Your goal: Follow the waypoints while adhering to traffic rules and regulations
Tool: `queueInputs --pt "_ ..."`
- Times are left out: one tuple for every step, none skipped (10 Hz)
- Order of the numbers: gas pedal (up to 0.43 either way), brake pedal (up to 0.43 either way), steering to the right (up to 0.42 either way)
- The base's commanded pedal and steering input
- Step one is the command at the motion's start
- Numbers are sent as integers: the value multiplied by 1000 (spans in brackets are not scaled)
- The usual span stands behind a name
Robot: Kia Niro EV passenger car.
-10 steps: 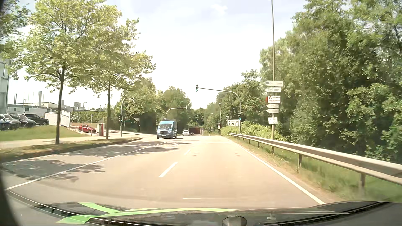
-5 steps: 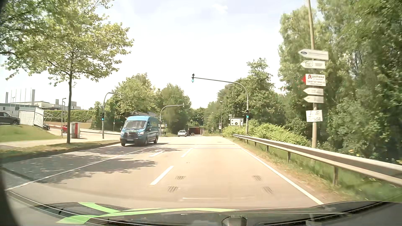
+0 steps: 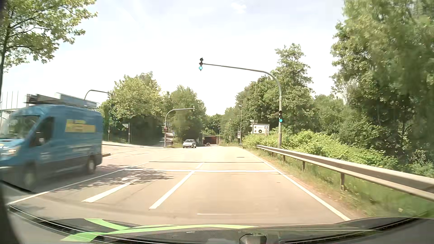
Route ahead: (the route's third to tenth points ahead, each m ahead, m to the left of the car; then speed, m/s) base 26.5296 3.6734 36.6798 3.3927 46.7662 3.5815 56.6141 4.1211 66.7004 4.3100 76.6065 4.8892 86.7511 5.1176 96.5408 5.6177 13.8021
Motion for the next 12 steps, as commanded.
queueInputs --pt "130 0 -3" --pt "130 0 -4" --pt "130 0 -3" --pt "118 0 -4" --pt "118 0 -4" --pt "110 0 -3" --pt "87 0 -4" --pt "87 0 -4" --pt "79 0 -5" --pt "67 0 -5" --pt "67 0 -5" --pt "67 0 -5"
